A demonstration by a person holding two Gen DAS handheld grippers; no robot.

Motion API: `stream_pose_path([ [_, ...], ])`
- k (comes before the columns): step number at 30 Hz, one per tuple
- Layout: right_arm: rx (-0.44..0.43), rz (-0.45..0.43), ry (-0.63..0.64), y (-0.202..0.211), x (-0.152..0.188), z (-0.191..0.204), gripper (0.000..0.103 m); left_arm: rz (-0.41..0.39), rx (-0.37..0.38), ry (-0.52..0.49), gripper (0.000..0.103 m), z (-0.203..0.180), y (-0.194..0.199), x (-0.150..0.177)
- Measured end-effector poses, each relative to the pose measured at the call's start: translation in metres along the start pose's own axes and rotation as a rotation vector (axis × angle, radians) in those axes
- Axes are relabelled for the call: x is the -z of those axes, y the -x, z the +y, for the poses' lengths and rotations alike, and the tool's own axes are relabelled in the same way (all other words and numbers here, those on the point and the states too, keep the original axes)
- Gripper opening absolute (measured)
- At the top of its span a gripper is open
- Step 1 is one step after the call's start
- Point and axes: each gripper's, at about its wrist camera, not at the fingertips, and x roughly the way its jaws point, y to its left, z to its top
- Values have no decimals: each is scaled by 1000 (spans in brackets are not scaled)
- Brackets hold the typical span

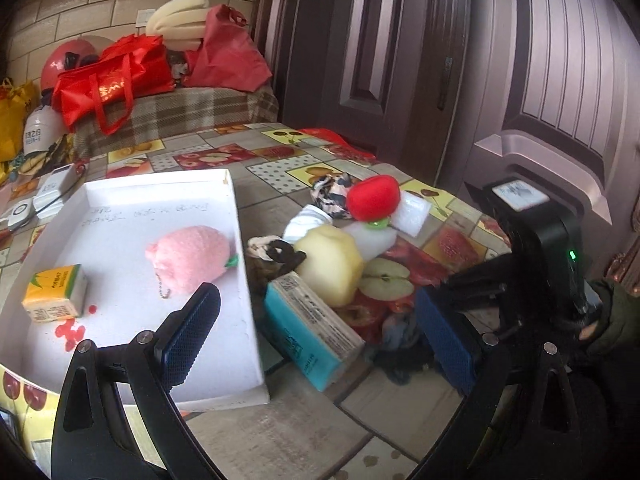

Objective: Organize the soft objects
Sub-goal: 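Grasp the grey knotted rope toy with the right gripper while the left gripper reaches for the blue-white pack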

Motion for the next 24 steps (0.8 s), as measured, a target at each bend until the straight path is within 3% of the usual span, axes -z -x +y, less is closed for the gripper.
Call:
stream_pose_path([
  [4,58,-60,-177,20,7,-55,31,49,71,-3,98,-15,-5,4],
  [7,61,-85,-224,27,11,-69,32,88,93,-5,98,-25,-9,9],
  [12,47,-96,-230,29,14,-66,32,169,23,20,98,-25,-23,16],
  [16,33,-106,-248,30,17,-68,32,184,-8,52,98,-19,-31,12],
  [19,34,-108,-251,31,17,-69,32,224,-60,13,98,-22,-44,7],
  [22,33,-114,-263,32,18,-69,32,256,-79,-10,85,-25,-54,4],
  [24,26,-115,-275,32,18,-71,32,274,-103,-25,69,-24,-60,4],
])
